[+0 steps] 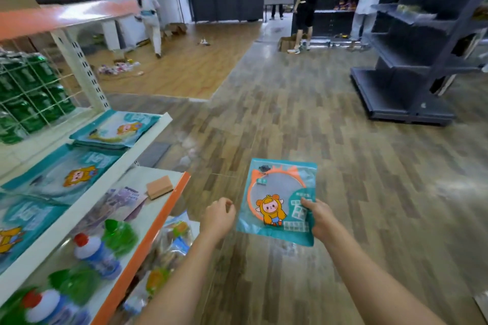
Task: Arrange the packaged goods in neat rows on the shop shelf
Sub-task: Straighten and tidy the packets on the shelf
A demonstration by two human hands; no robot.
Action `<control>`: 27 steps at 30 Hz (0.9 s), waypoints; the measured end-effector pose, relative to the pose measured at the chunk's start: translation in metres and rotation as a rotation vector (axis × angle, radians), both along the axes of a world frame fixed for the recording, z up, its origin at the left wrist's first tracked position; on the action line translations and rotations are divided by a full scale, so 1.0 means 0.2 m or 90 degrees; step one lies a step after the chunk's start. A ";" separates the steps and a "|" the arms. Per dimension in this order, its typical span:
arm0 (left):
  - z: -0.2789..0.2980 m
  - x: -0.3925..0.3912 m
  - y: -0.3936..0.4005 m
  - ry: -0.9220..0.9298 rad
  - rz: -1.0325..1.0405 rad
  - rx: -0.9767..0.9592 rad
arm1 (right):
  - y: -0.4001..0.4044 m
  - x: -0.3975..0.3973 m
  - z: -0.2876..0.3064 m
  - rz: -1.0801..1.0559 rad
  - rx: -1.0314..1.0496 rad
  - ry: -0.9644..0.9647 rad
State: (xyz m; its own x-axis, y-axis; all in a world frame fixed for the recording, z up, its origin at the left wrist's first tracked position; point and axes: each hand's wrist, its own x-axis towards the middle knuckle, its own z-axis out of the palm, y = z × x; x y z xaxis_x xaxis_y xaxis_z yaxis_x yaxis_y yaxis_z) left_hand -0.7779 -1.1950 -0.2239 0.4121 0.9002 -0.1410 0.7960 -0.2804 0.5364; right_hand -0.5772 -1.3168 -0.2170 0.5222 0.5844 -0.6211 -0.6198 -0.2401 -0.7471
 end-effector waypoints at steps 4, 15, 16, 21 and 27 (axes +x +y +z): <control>-0.02 0.05 0.10 -0.018 0.029 -0.020 | 0.13 0.05 -0.05 0.031 -0.020 0.014; 0.08 0.34 0.62 -0.083 0.052 -0.029 | 0.60 0.21 0.02 0.031 0.004 -0.002; 0.10 0.36 0.67 -0.089 0.051 -0.024 | 0.65 0.23 0.04 0.028 0.014 -0.004; 0.15 0.43 0.92 -0.149 0.058 -0.033 | 0.91 0.29 0.12 0.031 0.065 -0.003; 0.14 0.40 1.12 -0.169 0.101 -0.053 | 1.16 0.31 0.09 0.089 0.069 -0.004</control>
